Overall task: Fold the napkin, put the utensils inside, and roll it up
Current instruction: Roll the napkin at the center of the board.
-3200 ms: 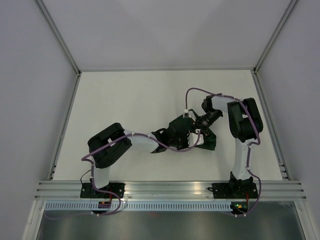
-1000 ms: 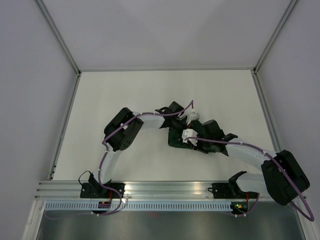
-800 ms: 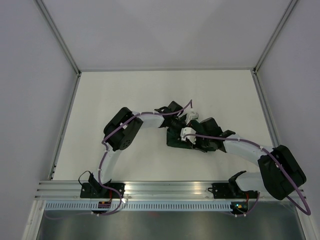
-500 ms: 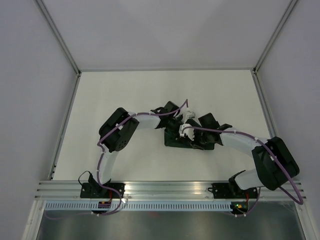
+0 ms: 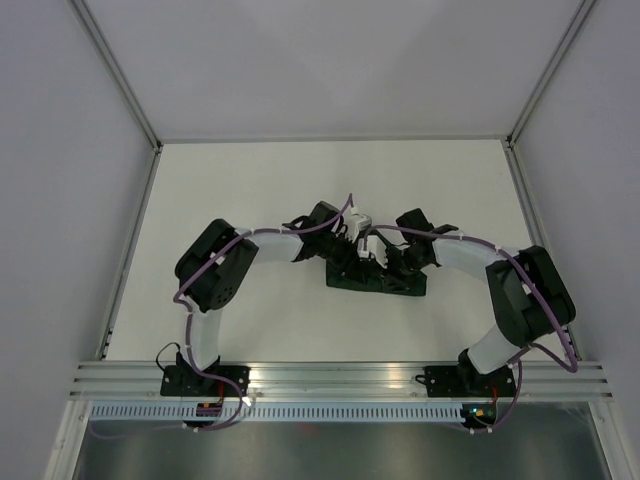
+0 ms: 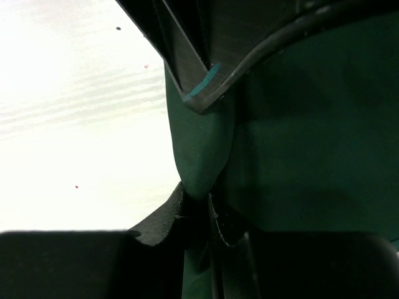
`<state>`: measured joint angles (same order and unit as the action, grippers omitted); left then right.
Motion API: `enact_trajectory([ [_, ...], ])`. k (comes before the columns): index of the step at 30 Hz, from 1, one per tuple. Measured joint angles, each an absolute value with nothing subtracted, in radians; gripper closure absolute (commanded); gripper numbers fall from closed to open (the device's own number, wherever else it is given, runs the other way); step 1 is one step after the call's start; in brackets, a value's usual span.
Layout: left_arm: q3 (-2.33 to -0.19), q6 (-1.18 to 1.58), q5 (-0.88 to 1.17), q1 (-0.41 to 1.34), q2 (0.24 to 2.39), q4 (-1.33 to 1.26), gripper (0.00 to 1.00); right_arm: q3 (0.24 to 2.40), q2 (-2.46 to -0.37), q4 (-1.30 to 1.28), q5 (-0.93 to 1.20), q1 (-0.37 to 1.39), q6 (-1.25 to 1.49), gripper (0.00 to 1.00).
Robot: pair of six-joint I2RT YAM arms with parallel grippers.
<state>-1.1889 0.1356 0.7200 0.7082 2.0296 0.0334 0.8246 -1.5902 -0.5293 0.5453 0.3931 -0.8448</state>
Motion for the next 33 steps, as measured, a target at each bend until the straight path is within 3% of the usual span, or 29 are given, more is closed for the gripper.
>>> enact_trajectory([
  [8,-0.963,0.18,0.529,0.665,1.806,-0.11,0.45,0.964,-1.736,-0.659,0.652,0.331,-0.884,1.0],
  [17,-0.853,0.144,0.397,0.674,1.601,-0.266,0.46,1.145,-1.914,-0.87,0.735,0.284,-0.884,0.99],
  [23,-0.671,-0.006,0.253,0.775,1.433,-0.399,0.37,1.229,-1.999,-0.972,0.771,0.264,-0.886,0.99],
  [33,-0.817,-0.396,0.007,1.037,1.621,-0.424,0.31,1.254,-2.042,-1.05,0.785,0.258,-0.887,1.0],
])
